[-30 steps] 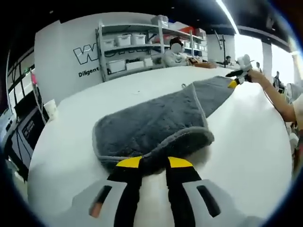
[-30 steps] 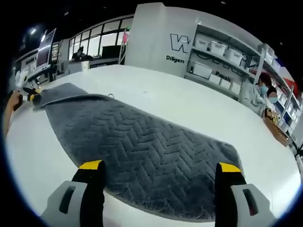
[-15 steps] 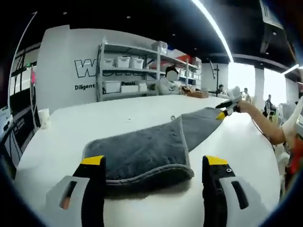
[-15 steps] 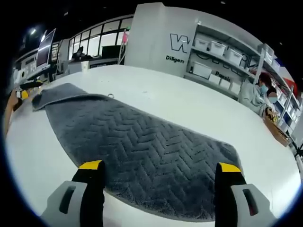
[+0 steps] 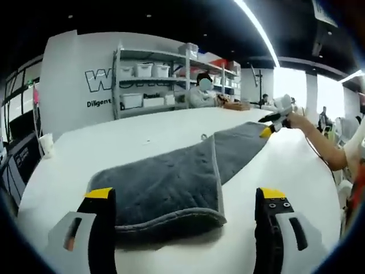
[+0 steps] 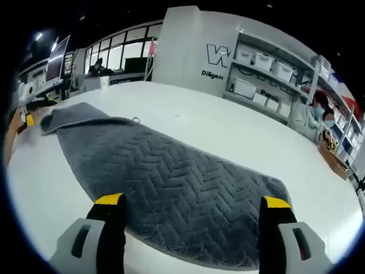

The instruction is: Open the folded towel by lifting each exposed corner and separating the folded layers until the towel lies flat within the target outline without major curled edges

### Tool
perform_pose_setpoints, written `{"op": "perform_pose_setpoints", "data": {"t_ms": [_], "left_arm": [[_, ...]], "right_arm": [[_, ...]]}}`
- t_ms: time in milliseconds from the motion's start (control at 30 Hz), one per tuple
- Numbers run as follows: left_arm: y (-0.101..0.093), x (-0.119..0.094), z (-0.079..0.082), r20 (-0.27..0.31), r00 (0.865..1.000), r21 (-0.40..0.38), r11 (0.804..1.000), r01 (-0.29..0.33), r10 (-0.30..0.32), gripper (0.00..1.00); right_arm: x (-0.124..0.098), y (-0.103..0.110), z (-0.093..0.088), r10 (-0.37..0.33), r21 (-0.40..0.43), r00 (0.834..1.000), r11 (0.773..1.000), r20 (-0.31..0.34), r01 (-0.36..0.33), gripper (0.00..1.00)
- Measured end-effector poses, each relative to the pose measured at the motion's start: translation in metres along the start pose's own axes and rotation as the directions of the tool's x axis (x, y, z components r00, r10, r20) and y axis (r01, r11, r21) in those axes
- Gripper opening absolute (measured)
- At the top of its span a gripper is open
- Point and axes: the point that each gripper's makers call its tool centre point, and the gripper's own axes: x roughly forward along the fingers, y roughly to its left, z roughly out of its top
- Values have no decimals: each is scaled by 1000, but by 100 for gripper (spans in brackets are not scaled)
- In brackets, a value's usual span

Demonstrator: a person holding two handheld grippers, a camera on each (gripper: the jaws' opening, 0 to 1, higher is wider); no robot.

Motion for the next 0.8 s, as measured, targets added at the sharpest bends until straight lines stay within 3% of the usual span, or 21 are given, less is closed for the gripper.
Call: {"op": "perform_pose_setpoints", "data": {"t_ms": [267, 400, 567, 700, 800], "left_arm": [[-16, 12, -1, -33, 999, 33, 999, 35, -34, 100], [-19, 13, -1, -33, 999, 39, 998, 43, -42, 100], [-20, 12, 0, -35, 998, 42, 998, 48, -46, 100], [-20, 10, 1, -29, 999, 40, 998, 46, -45, 100], [-19, 9, 1, -31, 999, 41, 998, 43, -42, 100]], "right_arm": [[3, 8, 13, 65, 25, 994, 997, 88, -67, 80], [7, 5, 16, 71, 76, 988, 994, 139, -82, 59], [12, -12, 13, 26, 114, 987, 992, 159, -45, 38], [12, -20, 14, 10, 164, 983, 986, 185, -41, 28], [16, -23, 8, 1, 167, 986, 986, 165, -28, 27]]}}
